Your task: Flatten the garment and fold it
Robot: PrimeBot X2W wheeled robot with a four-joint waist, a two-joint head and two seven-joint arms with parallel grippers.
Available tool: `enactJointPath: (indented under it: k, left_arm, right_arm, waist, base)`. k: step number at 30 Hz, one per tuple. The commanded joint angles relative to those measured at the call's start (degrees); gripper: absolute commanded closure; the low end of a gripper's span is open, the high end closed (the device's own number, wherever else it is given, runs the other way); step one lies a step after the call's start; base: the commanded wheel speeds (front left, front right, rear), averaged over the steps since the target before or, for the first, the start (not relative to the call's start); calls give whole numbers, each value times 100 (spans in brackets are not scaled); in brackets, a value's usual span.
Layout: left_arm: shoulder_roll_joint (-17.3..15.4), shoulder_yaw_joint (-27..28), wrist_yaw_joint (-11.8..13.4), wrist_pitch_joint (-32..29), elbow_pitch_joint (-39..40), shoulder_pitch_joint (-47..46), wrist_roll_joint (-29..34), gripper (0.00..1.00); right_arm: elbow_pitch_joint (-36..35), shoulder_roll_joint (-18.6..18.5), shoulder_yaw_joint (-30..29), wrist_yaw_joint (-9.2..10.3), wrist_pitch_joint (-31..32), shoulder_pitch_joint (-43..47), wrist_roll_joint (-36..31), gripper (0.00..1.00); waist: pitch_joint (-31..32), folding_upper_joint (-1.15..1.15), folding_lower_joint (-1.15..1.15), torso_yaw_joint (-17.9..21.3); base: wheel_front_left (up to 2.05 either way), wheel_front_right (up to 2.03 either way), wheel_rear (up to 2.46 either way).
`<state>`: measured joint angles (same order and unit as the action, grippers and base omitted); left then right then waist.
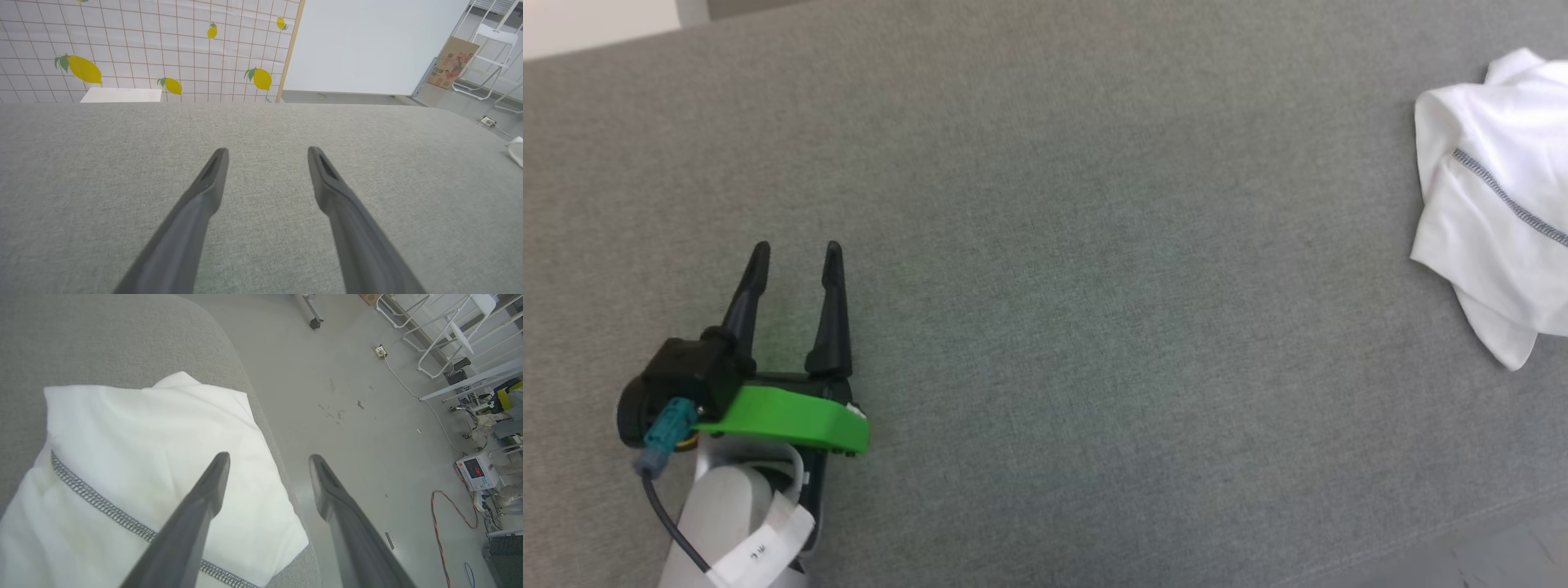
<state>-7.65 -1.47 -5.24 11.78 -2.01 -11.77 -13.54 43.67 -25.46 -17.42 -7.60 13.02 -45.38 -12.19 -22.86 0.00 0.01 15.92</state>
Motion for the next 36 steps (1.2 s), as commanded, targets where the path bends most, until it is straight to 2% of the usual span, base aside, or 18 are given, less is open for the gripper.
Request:
enactJointPath:
  k: [1,7,12,19,27,36]
  left_arm:
    - [43,-17,28,64,-57,15,-62,0]
    - [193,-50,44,215,-349,211,-207,0]
    - [274,-28,85,284,-499,355,-281,0]
    - [358,-44,119,315,-648,537,-338,0]
    - [432,-136,123,320,-680,724,-317,0]
    - [465,-298,91,321,-769,839,-297,0]
  right_arm:
    - [-70,-1,-53,11,-128,104,31,0]
    - [-559,226,-21,11,-842,541,671,0]
    - [-1344,460,475,11,-1308,1186,1514,0]
    - [-2619,680,1095,11,-1616,2211,2334,0]
    - [-3706,1209,1445,11,-1924,3297,2583,0]
    - [-3840,1681,1479,11,-2131,4060,2254,0]
  waist:
    - [325,0,-1,-145]
    - [915,0,-1,-357]
    - [1316,0,-1,-576]
    - [1749,0,-1,-887]
    - [2031,0,-1,-1236]
    - [2231,0,-1,-1526]
  base:
    - [0,0,0]
    - [0,0,0]
    - [0,0,0]
    - [0,0,0]
    - [0,0,0]
    - [0,0,0]
